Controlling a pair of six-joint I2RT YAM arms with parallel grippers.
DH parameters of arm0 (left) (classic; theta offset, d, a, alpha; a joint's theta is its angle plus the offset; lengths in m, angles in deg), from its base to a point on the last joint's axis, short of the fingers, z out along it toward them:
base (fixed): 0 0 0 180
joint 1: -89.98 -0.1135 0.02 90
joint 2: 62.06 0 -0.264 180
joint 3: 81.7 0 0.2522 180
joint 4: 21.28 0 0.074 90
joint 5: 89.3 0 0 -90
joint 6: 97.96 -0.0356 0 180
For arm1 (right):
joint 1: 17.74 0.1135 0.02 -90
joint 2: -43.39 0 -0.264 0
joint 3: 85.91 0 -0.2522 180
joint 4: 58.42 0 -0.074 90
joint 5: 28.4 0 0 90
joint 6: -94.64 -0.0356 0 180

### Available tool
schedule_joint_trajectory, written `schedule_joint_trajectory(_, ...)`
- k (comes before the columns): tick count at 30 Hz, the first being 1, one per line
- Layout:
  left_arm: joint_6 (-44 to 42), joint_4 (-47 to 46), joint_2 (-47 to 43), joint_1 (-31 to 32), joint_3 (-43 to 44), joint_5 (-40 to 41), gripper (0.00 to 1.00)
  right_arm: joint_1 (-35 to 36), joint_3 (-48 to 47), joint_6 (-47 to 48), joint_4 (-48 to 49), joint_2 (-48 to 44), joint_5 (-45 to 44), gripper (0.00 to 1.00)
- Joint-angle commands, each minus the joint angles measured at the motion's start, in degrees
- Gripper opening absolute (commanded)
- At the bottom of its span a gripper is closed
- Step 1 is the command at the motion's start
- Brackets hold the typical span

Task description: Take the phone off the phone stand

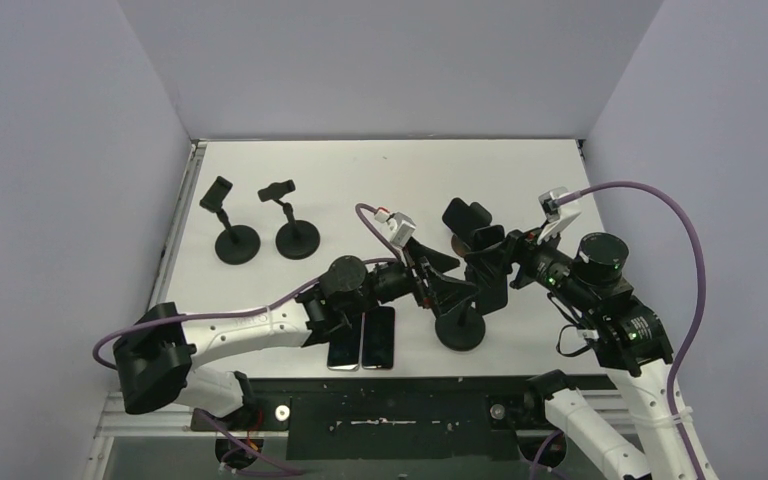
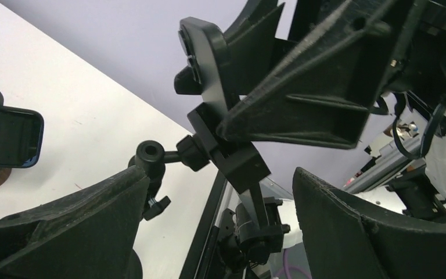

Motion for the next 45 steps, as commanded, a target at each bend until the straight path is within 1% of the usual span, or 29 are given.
schedule_joint_trajectory(1, 1.83, 0.53, 1.53, 0.82, 5.19, 2.88, 0.91, 0.16, -1.93, -0.89, 9.33, -1.74, -0.38, 0.33)
schedule_joint_trajectory(5, 2.14, 0.74, 3.15, 0.97, 6.67, 3.21, 0.82, 0.15, -1.75, -1.02, 9.46, -1.83, -0.34, 0.33)
schedule_joint_trajectory(9, 2.55, -0.44, 4.08, 0.97, 7.38, 1.80, 0.66, 0.22, -1.64, -0.87, 9.22, -1.96, -0.36, 0.32)
schedule_joint_trajectory(12, 2.99, -1.35, 4.41, 0.97, 7.38, 0.23, 0.57, 0.28, -1.60, -0.76, 9.20, -2.00, -0.69, 0.32)
schedule_joint_trajectory(16, 3.60, -3.43, 4.50, 0.97, 6.33, -1.41, 0.34, 0.23, -1.27, -1.00, 9.20, -2.09, -1.38, 0.31)
schedule_joint_trajectory(18, 3.97, -5.40, 4.08, 0.97, 5.02, -1.48, 0.21, 0.29, -0.91, -1.32, 9.20, -2.34, -1.74, 0.29)
schedule_joint_trajectory(20, 4.64, -8.42, 3.73, 0.90, 3.17, -1.67, 0.04, 0.19, -0.24, -1.72, 9.20, -2.60, -1.85, 0.26)
schedule_joint_trajectory(21, 5.02, -9.98, 3.69, 0.80, 2.34, -1.75, 0.00, 0.15, 0.13, -2.03, 9.28, -2.85, -1.92, 0.24)
schedule_joint_trajectory(26, 7.09, -20.11, 4.99, 0.62, -1.83, -2.21, 0.00, 0.21, 3.23, -4.84, 10.78, -4.30, -1.70, 0.11)
schedule_joint_trajectory(32, 10.21, -28.15, 7.39, -0.22, -4.07, -2.57, 0.00, 0.14, 4.98, -6.09, 11.22, -5.52, -1.73, 0.00)
schedule_joint_trajectory(34, 13.09, -32.57, 8.26, -0.97, -5.19, -2.58, 0.00, 0.15, 5.00, -6.08, 10.99, -5.79, -1.98, 0.00)
schedule_joint_trajectory(35, 16.59, -37.74, 9.77, -2.14, -6.60, -3.02, 0.00, 0.14, 5.50, -6.56, 10.98, -6.15, -1.74, 0.00)
schedule_joint_trajectory(38, 19.94, -43.13, 11.87, -2.79, -7.17, -3.61, 0.00, 0.14, 6.78, -7.53, 11.81, -7.04, -1.17, 0.00)
schedule_joint_trajectory(45, 22.39, -45.81, 13.11, -3.06, -7.06, -4.94, 0.00, 0.18, 8.92, -8.70, 13.72, -8.62, 0.66, 0.00)
